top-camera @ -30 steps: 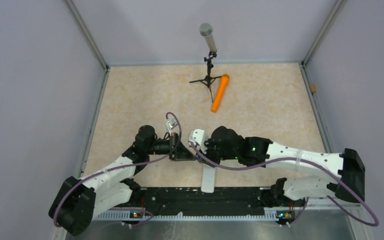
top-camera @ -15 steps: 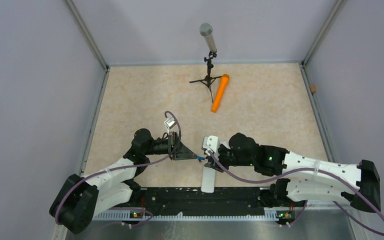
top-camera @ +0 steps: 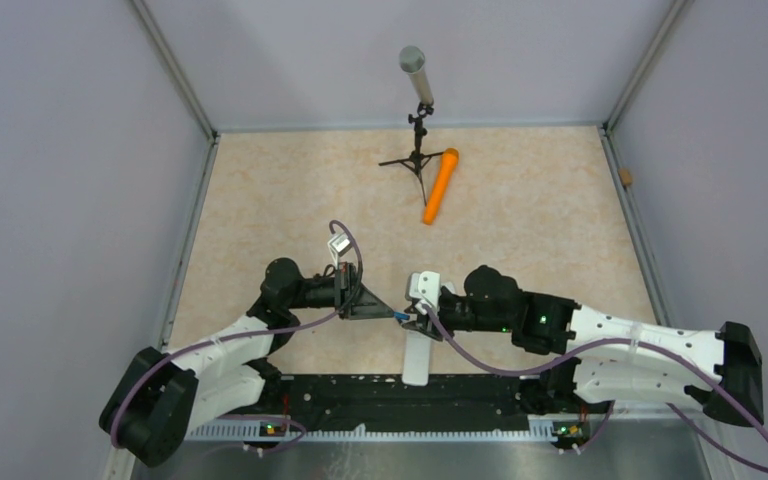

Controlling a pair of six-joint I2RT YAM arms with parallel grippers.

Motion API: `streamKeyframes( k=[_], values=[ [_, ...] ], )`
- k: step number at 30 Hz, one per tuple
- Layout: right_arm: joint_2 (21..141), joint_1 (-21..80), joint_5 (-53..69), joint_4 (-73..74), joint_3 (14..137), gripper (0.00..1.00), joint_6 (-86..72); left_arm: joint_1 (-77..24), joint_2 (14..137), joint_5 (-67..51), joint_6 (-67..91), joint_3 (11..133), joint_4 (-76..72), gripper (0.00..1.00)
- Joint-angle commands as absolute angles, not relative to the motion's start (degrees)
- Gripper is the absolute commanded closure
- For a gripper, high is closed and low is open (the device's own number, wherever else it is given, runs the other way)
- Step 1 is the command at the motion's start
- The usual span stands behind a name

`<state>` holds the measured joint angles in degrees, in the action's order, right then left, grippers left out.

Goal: Load the batteries into the remote control

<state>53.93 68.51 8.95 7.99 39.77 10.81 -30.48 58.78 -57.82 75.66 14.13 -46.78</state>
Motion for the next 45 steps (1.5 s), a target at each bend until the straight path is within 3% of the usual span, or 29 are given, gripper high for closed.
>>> streamKeyframes(
  k=[1,5,9,12,17,21,31,45],
  values=[
    [52.9,69.1,10.1,4.1,40.0,0.70,12.2,-30.4,58.9,-58.9,76.1,13.6,-51.4,1.00],
    [52.8,69.2,10.2,4.2,40.0,0.78,12.2,-30.4,58.9,-59.0,76.2,13.5,-51.5,1.00],
    [52.7,69.1,10.4,4.2,39.9,1.00,12.2,-30.4,59.2,-59.1,76.2,13.4,-51.7,1.00],
    [52.6,69.1,10.1,4.7,39.8,1.00,12.3,-30.4,59.6,-58.9,76.0,13.3,-51.5,0.99],
    [53.3,69.1,6.0,8.6,40.6,1.00,12.3,-30.3,58.5,-57.1,72.0,13.8,-45.1,0.72],
    [55.2,69.1,2.6,13.4,41.7,1.00,12.2,-30.0,55.9,-52.6,63.6,16.4,-30.8,0.52],
    [61.9,66.0,-1.2,23.0,43.4,1.00,16.3,-27.2,48.1,-39.5,49.5,21.2,-3.0,0.34],
    [72.6,62.7,4.7,23.0,43.9,1.00,21.9,-25.6,47.2,-35.7,46.3,20.5,1.4,0.22]
  ],
)
